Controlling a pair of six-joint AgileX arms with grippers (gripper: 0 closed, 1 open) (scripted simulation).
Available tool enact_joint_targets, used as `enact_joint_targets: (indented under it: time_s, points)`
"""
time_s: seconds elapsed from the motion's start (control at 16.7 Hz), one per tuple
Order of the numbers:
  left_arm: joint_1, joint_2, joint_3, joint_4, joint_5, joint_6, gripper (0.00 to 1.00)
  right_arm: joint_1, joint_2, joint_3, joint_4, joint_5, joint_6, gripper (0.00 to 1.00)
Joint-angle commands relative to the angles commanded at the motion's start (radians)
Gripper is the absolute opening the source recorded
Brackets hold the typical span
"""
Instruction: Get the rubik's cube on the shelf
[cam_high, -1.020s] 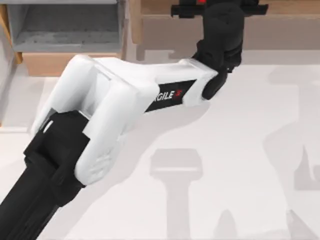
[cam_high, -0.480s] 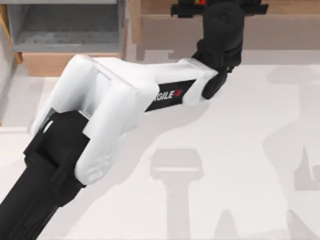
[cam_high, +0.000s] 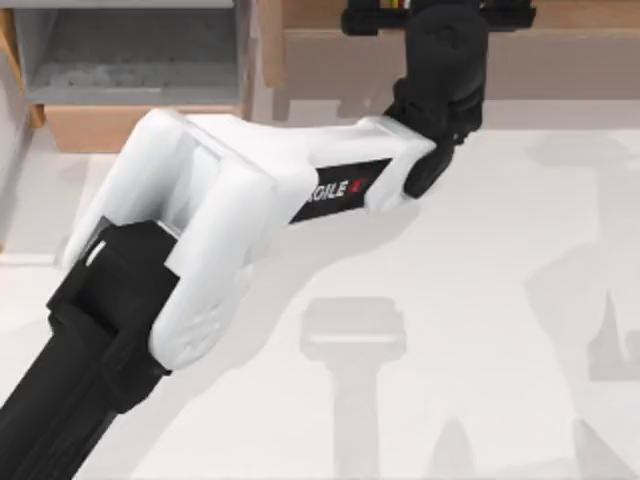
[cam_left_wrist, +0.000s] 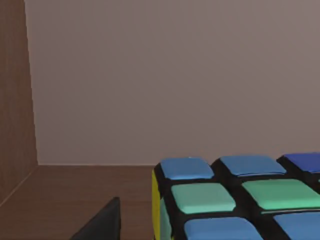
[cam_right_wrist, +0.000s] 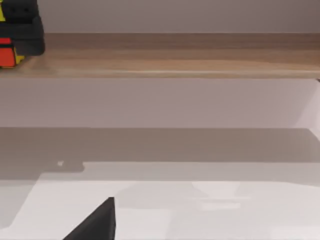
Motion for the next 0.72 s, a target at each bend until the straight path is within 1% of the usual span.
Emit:
enact_joint_targets:
  time_s: [0.18, 0.3, 0.54, 0.72]
  points:
    - [-0.005, -0.005, -0.003, 0.002, 0.004, 0.006, 1.00, 0.000, 0.000, 0.000, 0.000, 0.000, 0.000, 1.00]
    - [-0.018, -0.041, -0.017, 0.012, 0.030, 0.045, 1.00, 0.000, 0.000, 0.000, 0.000, 0.000, 0.000, 1.00]
    - [-0.054, -0.184, -0.076, 0.057, 0.137, 0.212, 1.00, 0.000, 0.000, 0.000, 0.000, 0.000, 0.000, 1.00]
    - [-0.021, -0.316, -0.134, 0.102, 0.246, 0.392, 1.00, 0.000, 0.000, 0.000, 0.000, 0.000, 0.000, 1.00]
